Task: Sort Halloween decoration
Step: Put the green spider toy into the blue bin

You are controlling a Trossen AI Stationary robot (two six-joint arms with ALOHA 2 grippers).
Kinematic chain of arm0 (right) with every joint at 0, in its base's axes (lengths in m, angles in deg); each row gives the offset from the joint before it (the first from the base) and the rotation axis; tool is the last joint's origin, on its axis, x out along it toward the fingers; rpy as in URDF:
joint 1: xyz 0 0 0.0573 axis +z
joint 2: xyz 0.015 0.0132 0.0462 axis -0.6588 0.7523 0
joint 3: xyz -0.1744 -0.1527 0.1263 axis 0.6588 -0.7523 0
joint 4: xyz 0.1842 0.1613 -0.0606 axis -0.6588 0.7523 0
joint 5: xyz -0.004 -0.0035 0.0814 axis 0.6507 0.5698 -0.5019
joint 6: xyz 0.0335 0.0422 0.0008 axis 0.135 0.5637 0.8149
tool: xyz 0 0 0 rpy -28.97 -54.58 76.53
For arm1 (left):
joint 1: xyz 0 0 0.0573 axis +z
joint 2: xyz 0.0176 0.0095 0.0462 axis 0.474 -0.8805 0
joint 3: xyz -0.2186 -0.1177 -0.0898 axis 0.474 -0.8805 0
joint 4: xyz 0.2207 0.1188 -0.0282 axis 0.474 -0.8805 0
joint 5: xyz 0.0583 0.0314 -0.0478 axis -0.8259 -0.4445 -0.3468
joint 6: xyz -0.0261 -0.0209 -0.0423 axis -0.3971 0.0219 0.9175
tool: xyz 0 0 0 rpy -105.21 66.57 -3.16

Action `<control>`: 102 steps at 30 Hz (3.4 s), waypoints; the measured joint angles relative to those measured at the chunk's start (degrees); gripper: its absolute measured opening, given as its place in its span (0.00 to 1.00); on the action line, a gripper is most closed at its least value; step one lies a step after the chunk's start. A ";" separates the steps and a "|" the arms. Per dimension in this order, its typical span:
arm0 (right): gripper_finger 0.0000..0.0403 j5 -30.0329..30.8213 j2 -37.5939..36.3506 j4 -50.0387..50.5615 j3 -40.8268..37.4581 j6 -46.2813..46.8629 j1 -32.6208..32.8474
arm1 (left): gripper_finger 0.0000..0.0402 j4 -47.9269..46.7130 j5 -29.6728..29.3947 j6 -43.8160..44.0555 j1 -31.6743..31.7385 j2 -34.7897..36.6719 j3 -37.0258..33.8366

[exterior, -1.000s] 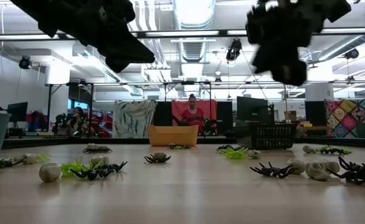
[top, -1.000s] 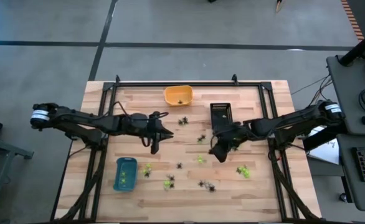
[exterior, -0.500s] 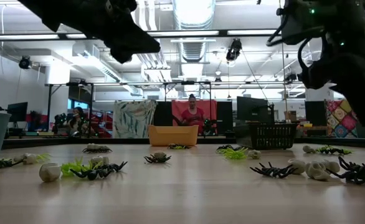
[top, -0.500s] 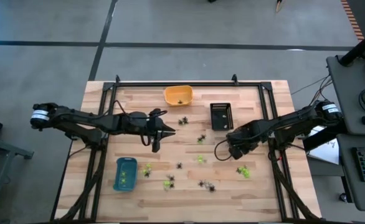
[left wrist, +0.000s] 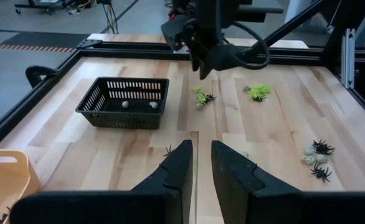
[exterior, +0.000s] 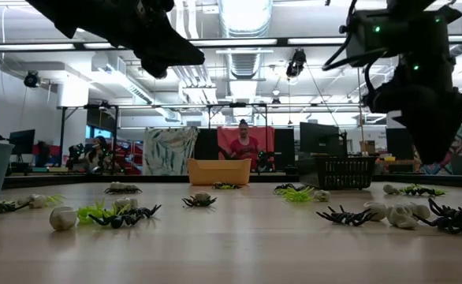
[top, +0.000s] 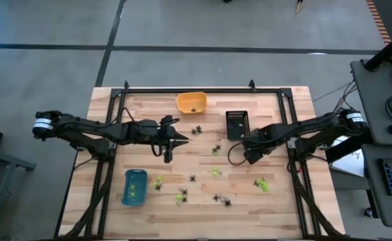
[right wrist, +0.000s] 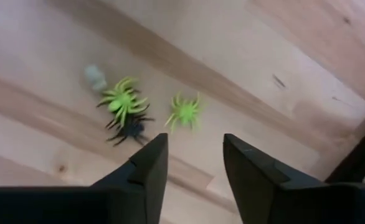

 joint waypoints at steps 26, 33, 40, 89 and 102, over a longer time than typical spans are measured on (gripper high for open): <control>0.33 -0.18 0.15 -16.98 -11.83 -0.98 -1.11 | 0.11 0.07 -4.44 -0.57 -0.02 0.00 -0.04; 0.19 0.92 0.11 -17.11 -11.28 -1.49 -1.11 | 0.11 0.11 -4.44 -0.54 -0.02 0.00 -0.05; 0.04 1.26 -1.20 -15.30 -10.50 -1.94 -1.13 | 0.11 0.16 -4.46 -0.54 0.00 0.00 -0.07; 0.03 -15.71 54.85 -75.26 51.87 -62.51 -0.96 | 0.11 -14.53 -4.42 4.26 -7.10 37.88 2.06; 0.03 -17.36 62.69 -75.31 60.53 -63.05 -0.96 | 0.11 -14.88 -4.44 5.75 -7.10 40.79 0.09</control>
